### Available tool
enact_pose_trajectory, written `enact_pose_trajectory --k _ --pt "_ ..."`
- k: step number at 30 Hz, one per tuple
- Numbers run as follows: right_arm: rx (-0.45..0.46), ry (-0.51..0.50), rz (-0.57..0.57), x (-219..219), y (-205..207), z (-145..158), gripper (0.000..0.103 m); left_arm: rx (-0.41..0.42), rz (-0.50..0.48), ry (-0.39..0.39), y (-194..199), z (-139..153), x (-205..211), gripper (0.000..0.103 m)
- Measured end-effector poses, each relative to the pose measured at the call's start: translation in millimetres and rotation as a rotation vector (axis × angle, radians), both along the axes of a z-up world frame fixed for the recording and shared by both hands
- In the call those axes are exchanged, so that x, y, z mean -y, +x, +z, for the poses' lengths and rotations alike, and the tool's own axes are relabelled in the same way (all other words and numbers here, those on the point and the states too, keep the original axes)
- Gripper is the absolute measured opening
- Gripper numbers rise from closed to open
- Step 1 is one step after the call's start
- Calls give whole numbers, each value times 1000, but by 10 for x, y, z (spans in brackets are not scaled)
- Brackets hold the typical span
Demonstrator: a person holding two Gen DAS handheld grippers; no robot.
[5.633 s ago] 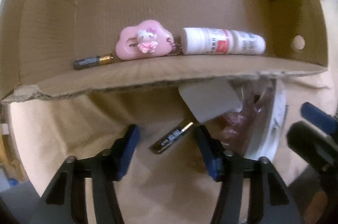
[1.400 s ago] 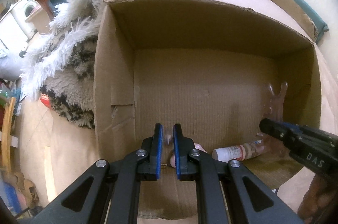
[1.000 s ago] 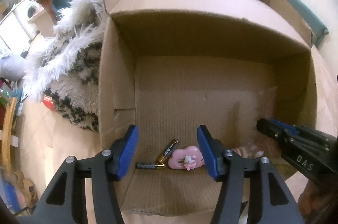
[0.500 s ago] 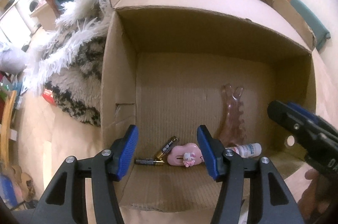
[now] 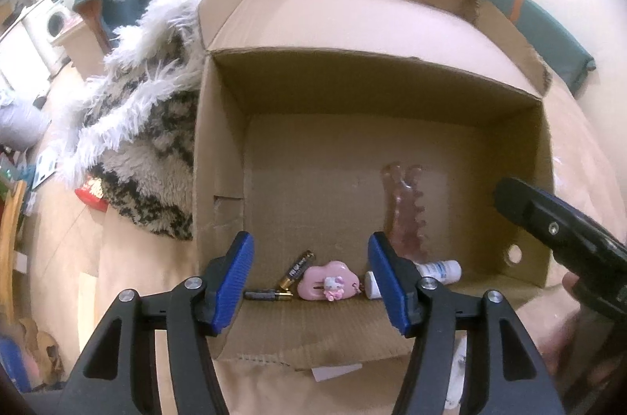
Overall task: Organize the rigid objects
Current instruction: 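Withdraw both grippers from the box over the remaining items, then grasp the white battery tester with the right gripper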
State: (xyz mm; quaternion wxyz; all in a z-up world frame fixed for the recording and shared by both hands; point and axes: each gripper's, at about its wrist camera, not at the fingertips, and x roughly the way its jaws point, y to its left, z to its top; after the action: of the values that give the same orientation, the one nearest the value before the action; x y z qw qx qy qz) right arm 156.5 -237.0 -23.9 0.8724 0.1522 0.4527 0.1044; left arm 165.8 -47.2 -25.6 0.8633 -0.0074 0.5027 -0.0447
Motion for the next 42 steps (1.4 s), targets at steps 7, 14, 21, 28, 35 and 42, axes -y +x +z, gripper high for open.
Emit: enact_pose_trajectory --k 7,14,21,28,35,42 --pt "58 -30 -23 81 -247 189 103 37 -13 -32 -170 202 -74 58" --pt "116 -40 -22 126 -569 321 103 51 31 -59 -443 251 -271 58" --pt "75 -31 -12 157 -853 286 103 14 71 -21 -709 186 -397 58" --pt "11 2 -22 225 -1096 161 103 -7 74 -40 -987 122 -433 58" --pt "-70 -6 -37 250 -1232 -31 103 -63 86 -33 -1185 -27 -447 58" --pt "-206 75 -111 443 -1172 -336 103 -113 144 10 -1126 -183 -497 58"
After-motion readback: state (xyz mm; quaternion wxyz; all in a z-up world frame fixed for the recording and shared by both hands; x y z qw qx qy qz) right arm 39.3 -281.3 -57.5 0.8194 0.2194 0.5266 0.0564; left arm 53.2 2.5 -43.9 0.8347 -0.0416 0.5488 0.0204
